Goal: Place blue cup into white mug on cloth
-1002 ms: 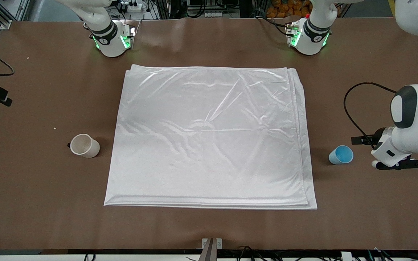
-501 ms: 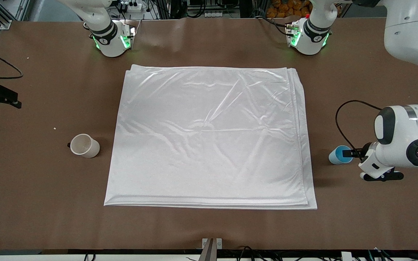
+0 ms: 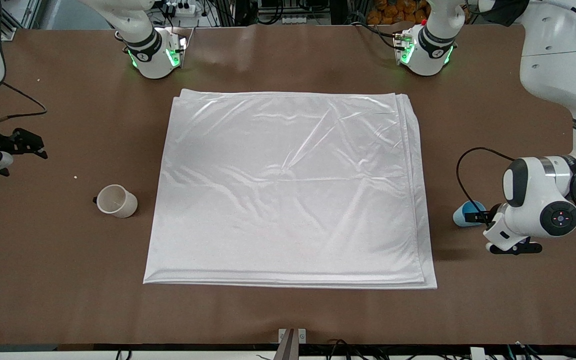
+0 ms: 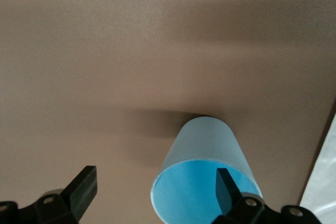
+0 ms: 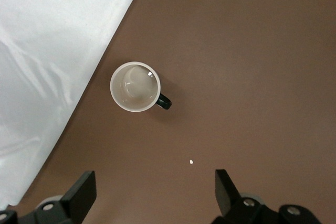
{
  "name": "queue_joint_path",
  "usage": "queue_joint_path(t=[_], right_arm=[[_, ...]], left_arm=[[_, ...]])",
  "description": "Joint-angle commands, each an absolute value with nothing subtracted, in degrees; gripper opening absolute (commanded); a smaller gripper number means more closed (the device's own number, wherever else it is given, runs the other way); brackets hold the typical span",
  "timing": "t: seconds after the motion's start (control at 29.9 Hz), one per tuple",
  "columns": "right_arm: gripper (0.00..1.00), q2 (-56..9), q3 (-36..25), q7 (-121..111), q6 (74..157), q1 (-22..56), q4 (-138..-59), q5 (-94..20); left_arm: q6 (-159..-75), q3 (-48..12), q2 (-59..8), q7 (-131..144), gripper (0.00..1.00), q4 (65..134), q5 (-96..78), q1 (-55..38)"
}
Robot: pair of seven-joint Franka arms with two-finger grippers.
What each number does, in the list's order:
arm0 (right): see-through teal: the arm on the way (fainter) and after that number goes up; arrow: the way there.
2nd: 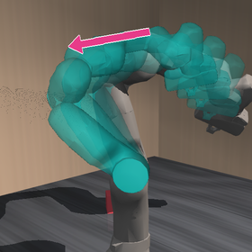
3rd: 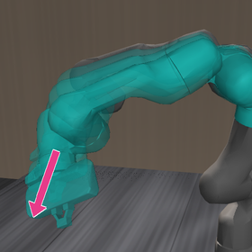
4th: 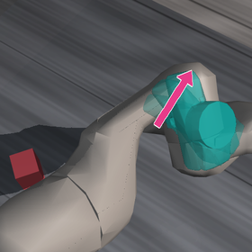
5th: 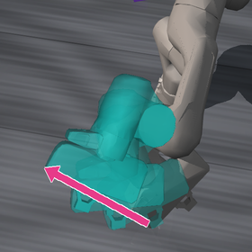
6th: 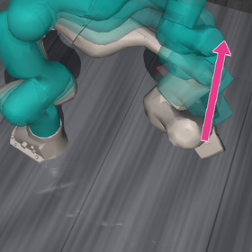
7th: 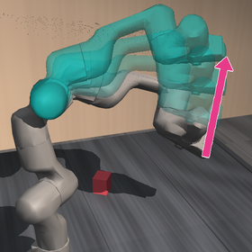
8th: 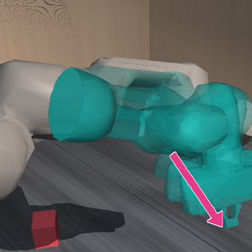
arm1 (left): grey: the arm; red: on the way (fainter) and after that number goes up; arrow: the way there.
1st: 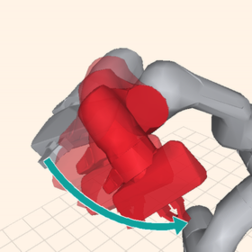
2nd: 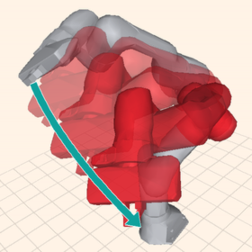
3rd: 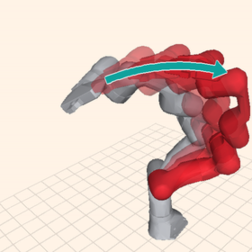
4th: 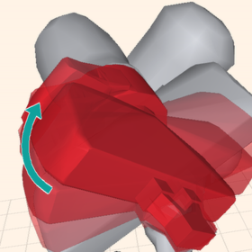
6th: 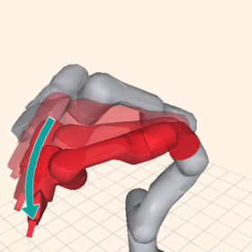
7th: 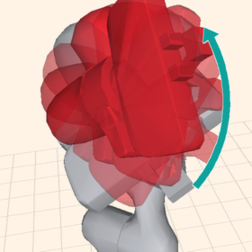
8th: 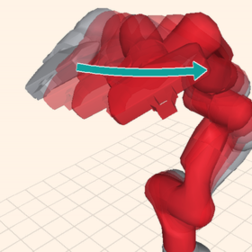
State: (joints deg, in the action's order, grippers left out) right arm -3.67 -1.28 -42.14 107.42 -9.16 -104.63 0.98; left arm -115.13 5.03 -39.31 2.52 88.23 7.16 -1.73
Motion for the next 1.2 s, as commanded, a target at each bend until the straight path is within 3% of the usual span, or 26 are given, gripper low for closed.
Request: queue_joint_path(t=[0.0, 0.17, 0.23, 0.87, 1.17], right_arm=[[1.00, -5.0, -0.7, -50.3, 110.7, -9.8, -106.6, 1.5], [1.00, -7.1, -0.6, -58.3, 112.8, -9.8, -108.0, 1.5], [1.00, -7.9, -0.6, -61.3, 113.2, -9.5, -108.1, 1.5], [1.00, -14.7, -0.6, -81.3, 120.4, -9.2, -111.6, 1.6], [1.00, -17.3, -0.5, -89.0, 128.1, -9.7, -114.1, 1.6]], left_arm=[[-116.5, 5.0, -41.4, 3.1, 0.81, 86.9, 8.5, -1.8], [-116.5, 5.0, -41.7, 3.9, 0.17, 86.9, 8.3, -1.9], [-116.5, 5.0, -41.7, 4.0, 0.00, 86.9, 8.3, -1.9], [-116.5, 5.0, -41.3, 4.0, 0.00, 86.8, 8.1, -2.0], [-116.5, 4.8, -40.2, 4.7, 0.00, 86.6, 8.0, -2.6]])
